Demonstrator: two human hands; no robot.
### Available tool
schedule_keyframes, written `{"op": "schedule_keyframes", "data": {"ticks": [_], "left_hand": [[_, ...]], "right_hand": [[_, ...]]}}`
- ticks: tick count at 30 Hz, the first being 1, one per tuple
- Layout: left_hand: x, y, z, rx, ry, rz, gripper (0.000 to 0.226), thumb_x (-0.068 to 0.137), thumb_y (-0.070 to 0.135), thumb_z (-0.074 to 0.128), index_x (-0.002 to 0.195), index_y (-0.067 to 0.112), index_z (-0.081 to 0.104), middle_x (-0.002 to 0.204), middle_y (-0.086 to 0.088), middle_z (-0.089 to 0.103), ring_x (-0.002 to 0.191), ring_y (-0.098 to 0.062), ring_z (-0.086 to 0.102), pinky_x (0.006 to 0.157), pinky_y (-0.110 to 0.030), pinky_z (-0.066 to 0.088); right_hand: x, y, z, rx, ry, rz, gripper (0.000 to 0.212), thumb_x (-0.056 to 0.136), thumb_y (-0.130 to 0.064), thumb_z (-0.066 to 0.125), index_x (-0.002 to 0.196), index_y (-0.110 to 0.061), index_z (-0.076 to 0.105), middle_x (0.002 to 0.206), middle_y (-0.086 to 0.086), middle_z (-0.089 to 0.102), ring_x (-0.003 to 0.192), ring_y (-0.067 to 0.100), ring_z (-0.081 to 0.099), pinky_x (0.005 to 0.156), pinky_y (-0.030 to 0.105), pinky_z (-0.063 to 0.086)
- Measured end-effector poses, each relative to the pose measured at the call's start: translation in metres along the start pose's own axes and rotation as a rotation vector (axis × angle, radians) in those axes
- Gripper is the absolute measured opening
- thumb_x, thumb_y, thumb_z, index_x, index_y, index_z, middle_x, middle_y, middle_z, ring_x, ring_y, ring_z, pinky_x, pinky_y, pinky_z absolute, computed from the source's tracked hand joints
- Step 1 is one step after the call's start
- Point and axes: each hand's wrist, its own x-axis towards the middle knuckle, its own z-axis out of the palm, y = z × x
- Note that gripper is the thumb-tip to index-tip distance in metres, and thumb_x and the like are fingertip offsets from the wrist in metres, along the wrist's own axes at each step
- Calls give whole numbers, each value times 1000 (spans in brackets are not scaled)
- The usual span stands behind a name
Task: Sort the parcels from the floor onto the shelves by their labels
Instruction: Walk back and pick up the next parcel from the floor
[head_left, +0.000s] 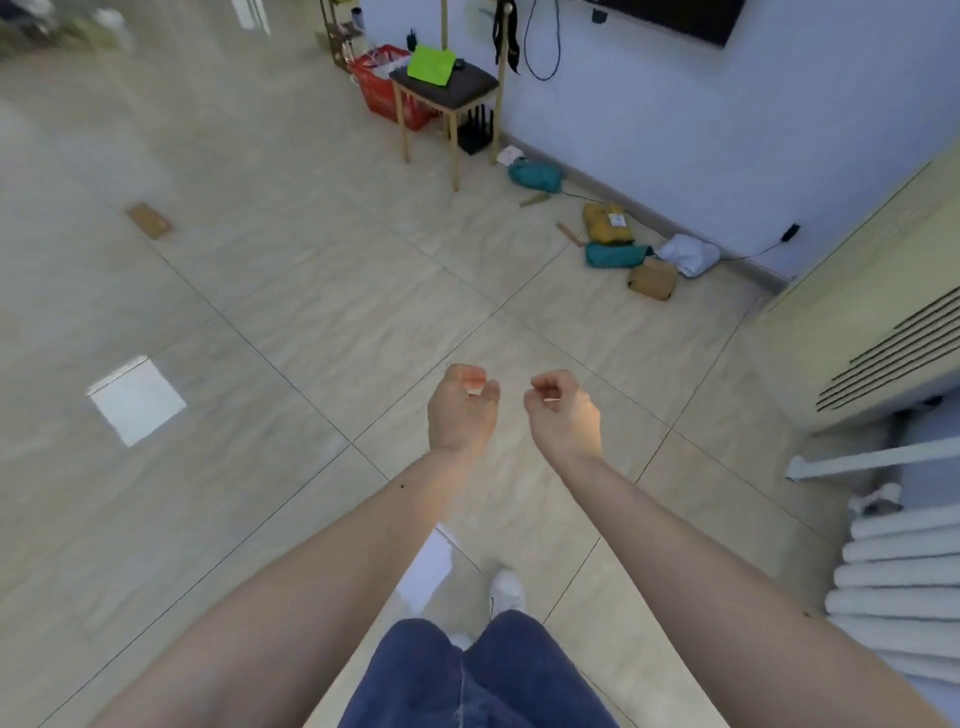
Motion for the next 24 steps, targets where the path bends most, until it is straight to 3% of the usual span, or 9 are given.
{"op": "schedule_keyframes", "data": {"ticks": [3,6,10,13,17,24], "left_hand": [[40,1,-23,-5,68,-21,18,88,19,63,106,15,63,98,6,65,81,-10,61,78,-25,46],[85,5,-43,-10,131,-37,18,88,19,63,105,15,63,97,7,65,75,1,58,69,-17,42],[144,11,-66,-42,209,-69,16,89,19,63,104,17,62,98,7,64,76,8,55,65,-15,40],[184,15,-85,-74,266,-106,16,89,20,63,104,18,62,97,10,64,77,7,56,65,-12,40],[236,16,-121,-106,334,-168,13,88,22,62,101,23,61,90,20,61,77,8,56,62,-14,39],[338,15,-204,-120,428,-200,13,87,22,62,100,21,62,86,19,61,75,3,57,62,-18,42]], "right_hand": [[30,-25,35,-7,-79,-43,17,90,-22,55,105,-22,63,85,-21,56,74,-5,56,53,4,36],[64,-52,68,-11,-146,-76,15,90,-24,56,103,-25,62,86,-20,59,75,-6,57,55,5,37],[111,-86,108,-29,-219,-117,16,90,-23,56,105,-24,62,89,-17,59,81,7,60,72,24,48],[145,-111,139,-48,-282,-155,15,90,-23,57,104,-24,62,92,-15,60,82,7,60,68,19,45],[182,-148,191,-64,-360,-179,16,89,-22,58,105,-22,62,91,-17,59,85,10,61,78,27,49],[227,-217,298,-79,-446,-205,18,89,-21,57,106,-21,63,90,-17,59,86,11,61,82,30,50]]}}
